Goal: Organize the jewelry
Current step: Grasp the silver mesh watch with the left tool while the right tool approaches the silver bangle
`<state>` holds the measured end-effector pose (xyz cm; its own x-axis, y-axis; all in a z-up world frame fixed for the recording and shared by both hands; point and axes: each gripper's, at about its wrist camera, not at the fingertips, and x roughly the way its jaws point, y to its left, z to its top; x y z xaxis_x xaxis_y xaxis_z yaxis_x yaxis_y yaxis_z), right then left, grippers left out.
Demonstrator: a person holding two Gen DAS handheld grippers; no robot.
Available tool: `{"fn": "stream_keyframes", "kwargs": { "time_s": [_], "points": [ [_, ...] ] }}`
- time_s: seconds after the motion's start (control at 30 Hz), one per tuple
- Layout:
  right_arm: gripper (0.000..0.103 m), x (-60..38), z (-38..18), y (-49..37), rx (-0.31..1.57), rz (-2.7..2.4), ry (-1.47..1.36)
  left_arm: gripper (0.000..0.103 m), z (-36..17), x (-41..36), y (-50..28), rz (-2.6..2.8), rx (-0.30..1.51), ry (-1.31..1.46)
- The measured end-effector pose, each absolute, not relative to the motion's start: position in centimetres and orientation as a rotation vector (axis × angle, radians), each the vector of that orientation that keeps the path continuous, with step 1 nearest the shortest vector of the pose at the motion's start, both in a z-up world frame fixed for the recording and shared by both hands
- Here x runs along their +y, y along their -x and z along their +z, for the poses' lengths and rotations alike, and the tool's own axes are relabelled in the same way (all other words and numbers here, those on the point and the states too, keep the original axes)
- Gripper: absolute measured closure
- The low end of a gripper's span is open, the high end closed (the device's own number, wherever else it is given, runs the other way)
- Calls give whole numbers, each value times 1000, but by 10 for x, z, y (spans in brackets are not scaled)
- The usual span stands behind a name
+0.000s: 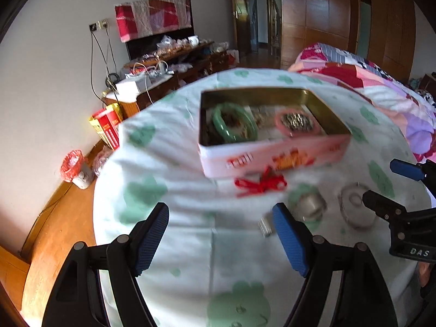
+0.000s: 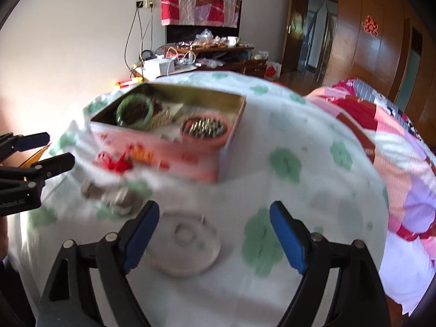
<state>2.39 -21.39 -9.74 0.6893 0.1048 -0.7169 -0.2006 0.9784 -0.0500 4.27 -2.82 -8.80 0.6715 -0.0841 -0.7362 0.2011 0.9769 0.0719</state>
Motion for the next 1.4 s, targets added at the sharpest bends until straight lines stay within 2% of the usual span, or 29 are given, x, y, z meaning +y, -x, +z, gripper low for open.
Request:
{"fn": "stream_keyframes", "kwargs": {
  "time_s": [0.17,0.73,0.77,0.8,0.87,0.97,1.1,1.4],
  "points": [
    [10,-211,-105,-11,808,171,136,25,-96,-34,-37,-194,846,-136],
    [10,-205,-118,-15,845,189,154,25,-118,-52,-58,-266,899,-125],
    [10,-204,-119,-15,846,190,159,33,-118,-53,-57,-275,894,-129],
    [10,-203,-119,-15,848,189,164,52,-118,-53,-56,-293,891,-123],
    [10,-202,-119,-15,847,189,170,69,-116,-55,-53,-349,891,-117],
    [14,-201,-120,-15,852,201,171,76,-113,-56,-48,-346,869,-151],
    [32,-203,-122,-16,862,225,158,78,-109,-46,-47,-352,872,-130],
    [32,-202,-121,-13,846,218,166,80,-101,-22,-47,-321,869,-78]
  ]
}}
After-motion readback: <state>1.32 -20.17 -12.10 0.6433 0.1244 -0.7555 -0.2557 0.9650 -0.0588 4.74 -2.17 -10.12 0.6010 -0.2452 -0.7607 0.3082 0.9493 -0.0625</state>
